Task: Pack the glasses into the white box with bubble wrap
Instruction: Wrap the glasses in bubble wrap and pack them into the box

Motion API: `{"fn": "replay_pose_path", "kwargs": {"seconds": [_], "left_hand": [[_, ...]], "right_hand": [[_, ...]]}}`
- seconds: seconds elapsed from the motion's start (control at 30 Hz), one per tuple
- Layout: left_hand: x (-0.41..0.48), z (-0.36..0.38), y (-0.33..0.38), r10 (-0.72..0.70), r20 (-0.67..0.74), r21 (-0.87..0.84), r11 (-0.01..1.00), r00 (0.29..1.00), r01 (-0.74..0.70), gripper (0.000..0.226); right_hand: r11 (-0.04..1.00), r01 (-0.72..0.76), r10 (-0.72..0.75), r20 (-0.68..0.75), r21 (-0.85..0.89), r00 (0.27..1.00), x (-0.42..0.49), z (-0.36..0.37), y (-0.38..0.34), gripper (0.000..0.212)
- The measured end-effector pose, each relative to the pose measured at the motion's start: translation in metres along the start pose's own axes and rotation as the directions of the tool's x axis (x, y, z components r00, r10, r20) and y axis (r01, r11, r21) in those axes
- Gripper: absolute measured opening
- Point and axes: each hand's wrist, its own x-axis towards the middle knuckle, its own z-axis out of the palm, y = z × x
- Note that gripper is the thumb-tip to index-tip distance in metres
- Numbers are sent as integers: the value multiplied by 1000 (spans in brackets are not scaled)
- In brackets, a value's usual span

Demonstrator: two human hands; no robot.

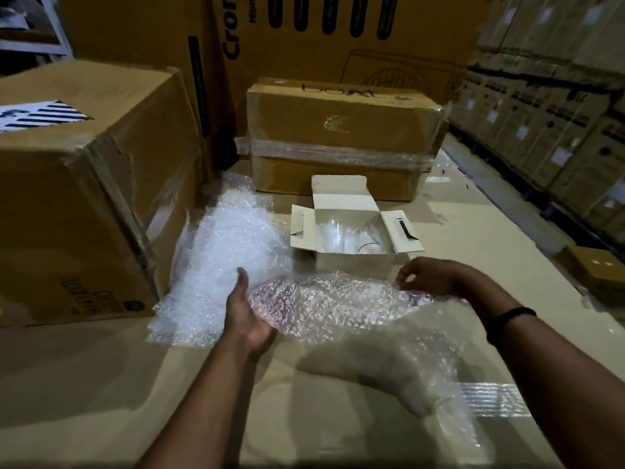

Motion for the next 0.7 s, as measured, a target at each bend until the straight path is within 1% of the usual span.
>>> {"fn": "replay_pose_path", "kwargs": {"seconds": [0.03,0.07,0.1,0.13,0.17,0.2,0.23,0.27,0.3,0.33,0.37,0.4,0.43,0.47,0.5,0.53,0.57,0.6,0.63,0.7], "left_hand": [[1,7,-5,19,-55,64,998,998,-15,76],[3,11,-11,69,-127,145,988,989,-50,59],[2,16,-20,138,-201,234,968,970,-89,41],[0,19,-29,200,-233,313,942,952,-121,33],[-2,21,-41,255,-249,366,918,934,-153,43],[-6,23,-52,309,-256,410,893,916,-186,55],[-8,23,-63,371,-261,450,864,891,-228,65],[-10,22,-72,436,-273,498,827,857,-262,70],[-13,20,-78,497,-271,545,785,825,-294,73],[-11,15,-83,532,-261,565,761,806,-319,74],[-11,11,-85,545,-238,565,751,804,-341,72],[-12,6,-85,543,-207,585,735,813,-342,65],[-14,3,-84,536,-195,623,715,822,-318,57],[-17,1,-83,531,-174,667,683,830,-297,55],[-18,-1,-84,539,-141,676,665,830,-317,63],[-20,0,-83,542,-104,637,680,834,-362,80],[-20,1,-83,536,-62,593,699,842,-400,97],[-21,1,-85,528,-43,577,706,848,-411,107],[-23,4,-89,536,-23,582,693,844,-424,111],[-26,5,-97,550,18,601,661,835,-449,109]], "right_hand": [[998,-34,36,33,-48,999,2,-5,6,22],[994,-68,72,48,-86,996,3,-9,9,26],[988,-86,90,26,-130,996,9,-12,14,30],[974,-120,118,-18,-191,993,15,-11,18,34],[949,-144,119,-104,-279,987,21,-9,23,38],[916,-161,83,-219,-367,972,24,-5,26,43],[894,-160,4,-350,-418,937,25,2,28,46],[901,-130,-93,-477,-413,874,24,12,28,44],[924,-70,-181,-591,-376,786,21,23,25,40],[949,9,-235,-686,-316,688,14,35,21,34],[963,94,-258,-764,-253,591,8,48,19,29],[971,146,-237,-808,-187,539,1,61,17,27],[981,165,-175,-821,-100,544,-5,76,19,27],[988,153,-92,-792,2,604,-10,91,23,33],[992,101,-13,-716,80,698,-14,105,28,41],[995,28,34,-601,93,798,-16,119,36,51],[999,-26,40,-493,34,869,-16,131,46,61],[998,-50,27,-403,-47,915,-14,140,56,69],[993,-43,4,-338,-107,941,-13,142,63,73],[988,-10,-33,-273,-154,961,-10,135,75,75]]}}
